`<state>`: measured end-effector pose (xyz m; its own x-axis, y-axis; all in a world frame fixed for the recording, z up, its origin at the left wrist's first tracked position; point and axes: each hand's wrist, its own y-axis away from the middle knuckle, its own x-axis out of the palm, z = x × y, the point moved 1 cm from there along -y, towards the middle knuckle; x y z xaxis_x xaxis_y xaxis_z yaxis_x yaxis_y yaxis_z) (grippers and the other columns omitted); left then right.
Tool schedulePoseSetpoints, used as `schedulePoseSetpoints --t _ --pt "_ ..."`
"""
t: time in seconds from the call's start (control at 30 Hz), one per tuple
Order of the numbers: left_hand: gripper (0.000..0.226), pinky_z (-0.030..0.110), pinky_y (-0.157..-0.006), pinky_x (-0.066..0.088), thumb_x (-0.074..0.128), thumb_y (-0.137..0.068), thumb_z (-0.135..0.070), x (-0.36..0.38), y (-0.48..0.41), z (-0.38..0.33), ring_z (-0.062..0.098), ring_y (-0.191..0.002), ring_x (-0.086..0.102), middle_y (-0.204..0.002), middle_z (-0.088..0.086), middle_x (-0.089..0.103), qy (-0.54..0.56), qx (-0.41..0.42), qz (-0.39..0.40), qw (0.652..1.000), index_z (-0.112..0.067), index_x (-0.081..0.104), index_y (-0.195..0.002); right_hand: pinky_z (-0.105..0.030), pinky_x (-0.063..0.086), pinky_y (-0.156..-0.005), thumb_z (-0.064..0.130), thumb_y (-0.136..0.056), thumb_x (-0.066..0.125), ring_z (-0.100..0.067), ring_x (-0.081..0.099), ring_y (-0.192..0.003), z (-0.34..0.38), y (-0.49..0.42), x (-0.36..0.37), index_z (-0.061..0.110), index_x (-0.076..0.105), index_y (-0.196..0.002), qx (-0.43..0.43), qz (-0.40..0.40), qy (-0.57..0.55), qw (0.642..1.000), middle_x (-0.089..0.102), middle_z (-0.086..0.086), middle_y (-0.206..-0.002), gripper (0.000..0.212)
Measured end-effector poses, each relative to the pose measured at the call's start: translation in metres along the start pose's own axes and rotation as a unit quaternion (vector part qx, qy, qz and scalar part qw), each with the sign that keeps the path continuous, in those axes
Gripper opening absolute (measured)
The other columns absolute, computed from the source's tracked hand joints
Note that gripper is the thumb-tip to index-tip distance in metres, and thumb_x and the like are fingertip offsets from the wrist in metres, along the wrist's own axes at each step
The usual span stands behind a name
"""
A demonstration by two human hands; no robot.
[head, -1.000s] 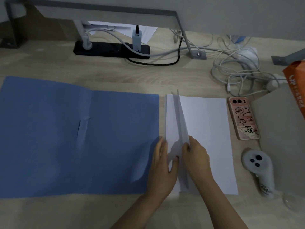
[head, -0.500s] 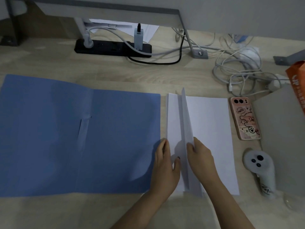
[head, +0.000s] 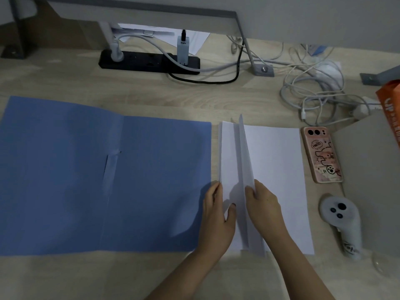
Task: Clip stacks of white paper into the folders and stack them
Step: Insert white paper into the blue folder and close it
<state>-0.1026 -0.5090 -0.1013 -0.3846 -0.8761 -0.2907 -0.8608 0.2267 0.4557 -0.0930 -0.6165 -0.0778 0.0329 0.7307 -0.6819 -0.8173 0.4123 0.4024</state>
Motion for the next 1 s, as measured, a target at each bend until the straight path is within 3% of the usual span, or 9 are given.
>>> schedulePoseSetpoints --t 0.13,0.2,0.27,0.37,0.47,0.53,0.73,0.87,1.0 --pt "0.052 -0.015 -0.082 0.015 0.043 -0.096 -0.021 0.000 0.002 0.000 -0.008 -0.127 0.019 -0.140 -0.021 0.020 0.009 0.015 -0.010 1.000 -0.027 0.022 -0.143 -0.016 0.034 -0.056 0.016 -0.097 0.036 -0.007 0.043 -0.058 0.000 0.000 0.000 0.025 0.038 -0.068 -0.008 0.001 -0.008 1.000 0.042 0.008 -0.065 0.030" --pt "0.043 -0.012 -0.088 0.021 0.044 -0.096 -0.015 -0.001 0.003 -0.001 -0.005 -0.125 0.032 -0.134 -0.020 0.032 0.027 0.028 -0.033 0.999 -0.026 0.035 -0.136 -0.018 0.038 -0.060 0.014 -0.097 0.035 -0.013 0.048 -0.065 0.003 0.002 -0.002 0.022 0.049 -0.097 -0.015 0.004 -0.017 1.000 0.047 0.008 -0.073 0.016" --pt "0.031 -0.005 -0.088 0.032 0.043 -0.096 -0.010 -0.003 0.002 -0.002 -0.005 -0.112 0.048 -0.119 -0.021 0.049 0.077 0.013 -0.041 0.996 -0.031 0.047 -0.119 -0.018 0.038 -0.056 0.009 -0.096 0.036 -0.014 0.049 -0.062 0.002 0.004 -0.002 0.034 0.020 -0.139 -0.041 -0.011 -0.008 0.999 0.050 0.003 -0.078 0.052" --pt "0.023 0.005 -0.082 0.043 0.042 -0.097 -0.016 -0.004 -0.004 -0.007 -0.003 -0.096 0.057 -0.103 -0.018 0.059 0.118 -0.013 -0.010 0.993 -0.038 0.050 -0.099 -0.017 0.033 -0.050 -0.002 -0.093 0.037 -0.012 0.043 -0.055 -0.004 0.010 -0.004 0.043 0.001 -0.138 -0.108 -0.035 0.032 0.993 0.047 -0.002 -0.077 0.073" --pt "0.025 0.015 -0.091 0.046 0.040 -0.097 -0.024 0.003 -0.008 -0.013 -0.006 -0.101 0.055 -0.112 -0.019 0.056 0.129 -0.014 0.033 0.991 -0.036 0.050 -0.116 -0.003 0.041 -0.065 -0.001 -0.094 0.036 -0.017 0.058 -0.080 -0.011 0.012 -0.008 0.028 0.035 -0.137 -0.103 -0.029 0.018 0.994 0.061 -0.015 -0.098 0.052" --pt "0.035 0.018 -0.099 0.042 0.038 -0.098 -0.029 0.009 -0.008 -0.017 -0.006 -0.112 0.049 -0.121 -0.023 0.049 0.142 -0.023 0.061 0.988 -0.035 0.044 -0.132 0.008 0.035 -0.070 0.009 -0.097 0.036 -0.006 0.057 -0.092 -0.010 0.012 -0.010 0.023 0.050 -0.127 -0.062 -0.005 -0.048 0.997 0.062 -0.006 -0.112 0.036" --pt "0.043 0.018 -0.102 0.039 0.041 -0.095 -0.030 0.018 -0.004 -0.020 -0.002 -0.121 0.044 -0.130 -0.020 0.045 0.148 -0.023 0.082 0.985 -0.036 0.037 -0.137 -0.004 0.044 -0.078 0.028 -0.096 0.038 0.004 0.058 -0.092 -0.008 0.010 -0.018 0.016 0.062 -0.116 -0.012 0.038 -0.127 0.991 0.067 0.004 -0.102 0.033" --pt "0.039 0.021 -0.101 0.040 0.041 -0.094 -0.033 0.018 -0.004 -0.019 -0.003 -0.118 0.043 -0.129 -0.022 0.043 0.138 -0.024 0.083 0.987 -0.046 0.033 -0.129 0.005 0.040 -0.068 0.024 -0.097 0.036 0.014 0.058 -0.079 -0.006 0.011 -0.019 0.025 0.058 -0.107 0.000 0.038 -0.151 0.988 0.060 0.016 -0.091 0.024" --pt "0.046 0.018 -0.098 0.040 0.040 -0.089 -0.041 0.019 -0.004 -0.017 -0.001 -0.118 0.046 -0.136 -0.013 0.048 0.128 -0.027 0.073 0.989 -0.041 0.036 -0.135 -0.002 0.037 -0.082 0.025 -0.098 0.033 0.006 0.053 -0.084 -0.006 0.009 -0.017 0.019 0.055 -0.121 0.010 0.041 -0.143 0.989 0.057 0.009 -0.104 0.033"
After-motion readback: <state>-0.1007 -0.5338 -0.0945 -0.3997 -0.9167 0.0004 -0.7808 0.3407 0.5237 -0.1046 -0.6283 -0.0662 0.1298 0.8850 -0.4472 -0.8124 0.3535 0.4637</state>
